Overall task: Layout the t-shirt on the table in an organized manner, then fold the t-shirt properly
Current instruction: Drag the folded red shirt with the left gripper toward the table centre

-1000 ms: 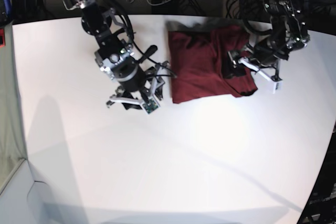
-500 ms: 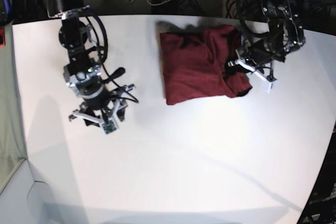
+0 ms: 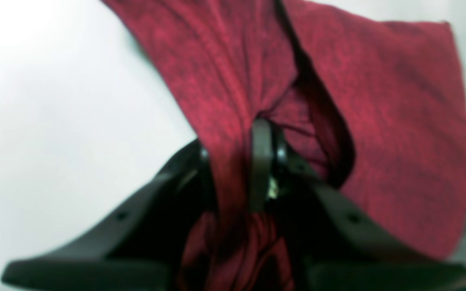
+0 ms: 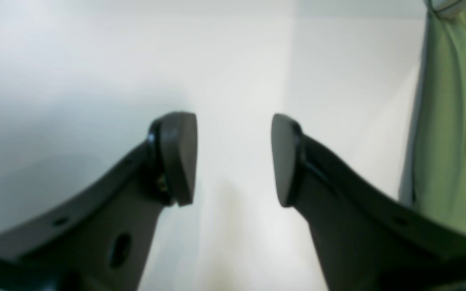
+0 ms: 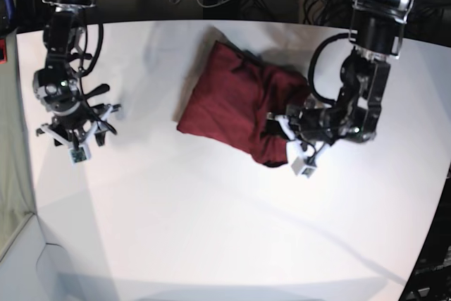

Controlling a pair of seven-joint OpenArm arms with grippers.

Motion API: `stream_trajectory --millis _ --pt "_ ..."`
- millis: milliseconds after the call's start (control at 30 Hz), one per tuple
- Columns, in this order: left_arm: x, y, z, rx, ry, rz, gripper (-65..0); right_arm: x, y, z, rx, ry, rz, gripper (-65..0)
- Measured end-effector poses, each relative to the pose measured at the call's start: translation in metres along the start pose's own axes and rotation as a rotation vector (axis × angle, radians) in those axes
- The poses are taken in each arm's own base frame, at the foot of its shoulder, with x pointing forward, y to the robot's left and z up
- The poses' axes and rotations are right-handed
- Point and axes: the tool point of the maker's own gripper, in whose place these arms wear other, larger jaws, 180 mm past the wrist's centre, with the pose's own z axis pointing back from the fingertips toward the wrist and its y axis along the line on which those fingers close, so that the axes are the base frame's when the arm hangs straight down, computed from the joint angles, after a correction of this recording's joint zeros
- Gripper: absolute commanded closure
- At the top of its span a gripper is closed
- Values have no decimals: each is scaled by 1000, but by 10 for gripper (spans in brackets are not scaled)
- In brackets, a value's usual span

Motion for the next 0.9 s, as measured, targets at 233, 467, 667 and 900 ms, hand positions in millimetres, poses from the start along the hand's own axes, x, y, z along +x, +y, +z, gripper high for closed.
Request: stream_trajectory --millis 233,467,667,900 --pt "44 -35 -35 25 38 -367 -2 -32 -7 9 -7 71 32 -301" --pt "62 -109 -68 -91 -14 -591 -2 -34 -32 24 -78 61 2 -302" --pt "60 -156 -87 -171 47 -840 -2 -43 -38 29 -95 77 -12 -302" --pt "69 -168 -102 -51 56 -1125 -2 -63 -41 37 -107 119 -18 -301"
